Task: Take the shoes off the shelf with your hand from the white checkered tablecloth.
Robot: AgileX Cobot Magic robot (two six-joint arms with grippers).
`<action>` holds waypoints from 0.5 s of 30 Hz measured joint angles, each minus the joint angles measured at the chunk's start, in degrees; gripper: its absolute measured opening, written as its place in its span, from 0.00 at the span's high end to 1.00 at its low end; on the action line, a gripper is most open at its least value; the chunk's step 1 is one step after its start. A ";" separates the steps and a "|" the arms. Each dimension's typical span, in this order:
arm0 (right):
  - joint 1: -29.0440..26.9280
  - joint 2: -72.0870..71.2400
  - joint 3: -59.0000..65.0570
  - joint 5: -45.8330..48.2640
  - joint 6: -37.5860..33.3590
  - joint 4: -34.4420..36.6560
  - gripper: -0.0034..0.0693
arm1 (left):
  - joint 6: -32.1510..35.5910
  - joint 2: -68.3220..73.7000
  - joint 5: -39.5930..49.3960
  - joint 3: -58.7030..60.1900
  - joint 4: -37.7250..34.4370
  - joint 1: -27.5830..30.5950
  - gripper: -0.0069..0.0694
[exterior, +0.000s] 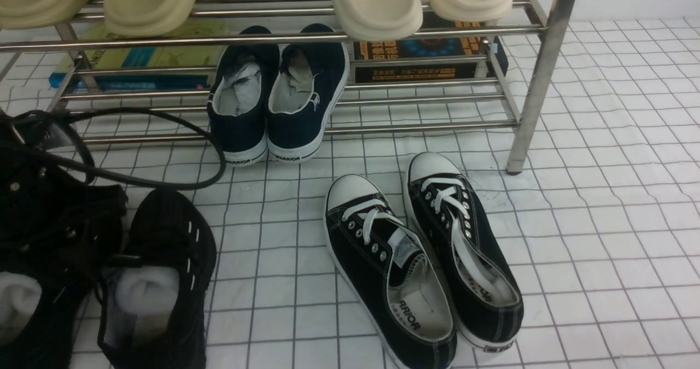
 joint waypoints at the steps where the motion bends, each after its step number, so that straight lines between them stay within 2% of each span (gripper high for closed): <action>1: 0.00 0.00 0.00 0.00 0.00 0.00 0.62 | 0.00 -1.73 0.00 0.00 0.95 0.00 0.59; 3: 0.00 0.00 0.00 0.00 0.00 0.00 0.62 | 0.00 -3.75 0.06 0.00 1.77 0.00 0.65; 5: 0.00 0.00 0.00 0.00 0.00 0.00 0.62 | 0.39 -10.06 0.40 0.00 2.82 0.00 0.79; 7: 0.00 0.00 0.00 0.00 0.00 0.00 0.62 | 2.39 -15.67 0.60 0.00 2.41 0.00 0.87; 11: 0.00 0.00 0.00 0.00 0.00 0.00 0.62 | 8.04 -28.42 -0.92 3.84 -1.20 0.00 0.91; 15: 0.00 0.00 0.00 0.00 0.00 0.00 0.62 | 11.19 -40.61 -9.63 12.51 -7.27 0.00 0.91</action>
